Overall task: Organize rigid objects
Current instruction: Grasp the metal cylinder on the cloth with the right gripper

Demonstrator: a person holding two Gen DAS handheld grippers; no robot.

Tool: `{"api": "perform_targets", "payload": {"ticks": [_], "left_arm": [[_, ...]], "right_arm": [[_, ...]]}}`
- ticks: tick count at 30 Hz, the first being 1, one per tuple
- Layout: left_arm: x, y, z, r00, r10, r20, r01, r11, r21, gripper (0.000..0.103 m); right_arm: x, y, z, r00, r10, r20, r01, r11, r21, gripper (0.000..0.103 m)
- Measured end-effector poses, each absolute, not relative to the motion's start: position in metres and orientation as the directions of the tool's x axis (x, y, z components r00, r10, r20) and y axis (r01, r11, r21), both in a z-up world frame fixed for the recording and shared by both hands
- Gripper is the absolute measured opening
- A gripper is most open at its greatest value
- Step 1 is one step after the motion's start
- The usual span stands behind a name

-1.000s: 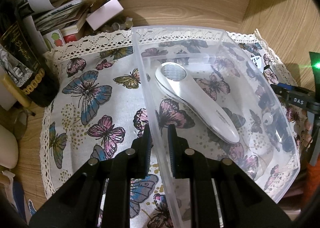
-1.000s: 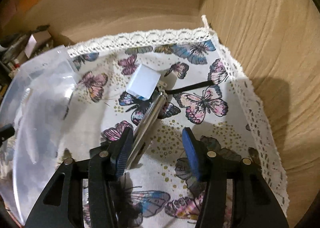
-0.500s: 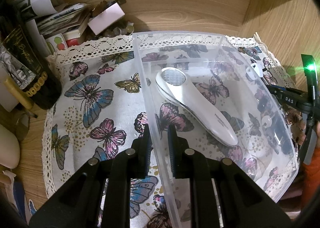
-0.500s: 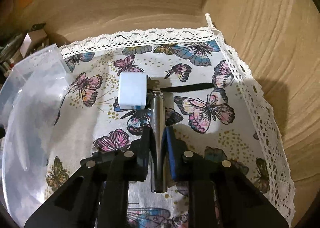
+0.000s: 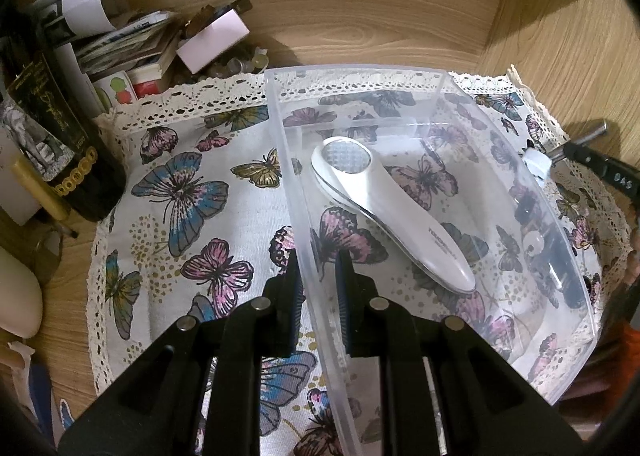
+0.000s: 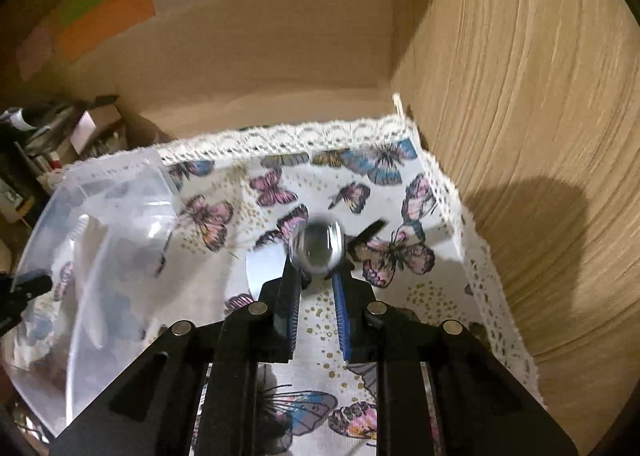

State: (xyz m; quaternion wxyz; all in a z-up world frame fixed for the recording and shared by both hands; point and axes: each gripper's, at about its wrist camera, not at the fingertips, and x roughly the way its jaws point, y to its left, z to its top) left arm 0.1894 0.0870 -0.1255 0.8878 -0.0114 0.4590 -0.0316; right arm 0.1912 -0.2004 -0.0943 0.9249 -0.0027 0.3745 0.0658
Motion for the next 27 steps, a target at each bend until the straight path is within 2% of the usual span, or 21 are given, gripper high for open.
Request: {"api": "perform_targets", "payload": {"ticks": [11, 13, 17, 20, 23, 25, 27], "left_arm": [[0.187, 0.085, -0.122, 0.591, -0.063, -0.804, 0.041, 0.998, -0.049, 0.016], [0.187, 0.085, -0.123, 0.591, -0.064, -0.804, 0.039, 0.998, -0.051, 0.016], [0.186, 0.084, -0.123, 0.591, -0.062, -0.804, 0.038, 0.998, -0.049, 0.016], [0.186, 0.084, -0.123, 0.592, -0.062, -0.804, 0.039, 0.998, -0.049, 0.016], [0.186, 0.084, -0.122, 0.592, -0.067, -0.803, 0.041, 0.998, -0.053, 0.016], [0.185, 0.083, -0.122, 0.593, -0.066, -0.803, 0.042, 0.998, -0.052, 0.016], [0.185, 0.084, -0.122, 0.593, -0.065, -0.803, 0.042, 0.998, -0.050, 0.016]], "right_arm": [[0.172, -0.183, -0.056, 0.788, 0.150, -0.597, -0.174, 0.985, 0.018, 0.014], [0.172, -0.176, -0.059, 0.784, 0.156, -0.601, -0.193, 0.981, 0.003, 0.014], [0.185, -0.168, -0.079, 0.775, 0.062, -0.629, -0.147, 0.986, -0.083, 0.014], [0.198, -0.182, -0.087, 0.756, 0.055, -0.653, -0.108, 0.993, -0.042, 0.014], [0.203, -0.191, -0.097, 0.661, 0.262, -0.703, -0.231, 0.963, 0.142, 0.014], [0.204, -0.191, -0.100, 0.679, 0.205, -0.705, -0.192, 0.976, 0.100, 0.014], [0.204, -0.184, -0.103, 0.731, 0.012, -0.683, -0.092, 0.992, -0.081, 0.014]]}}
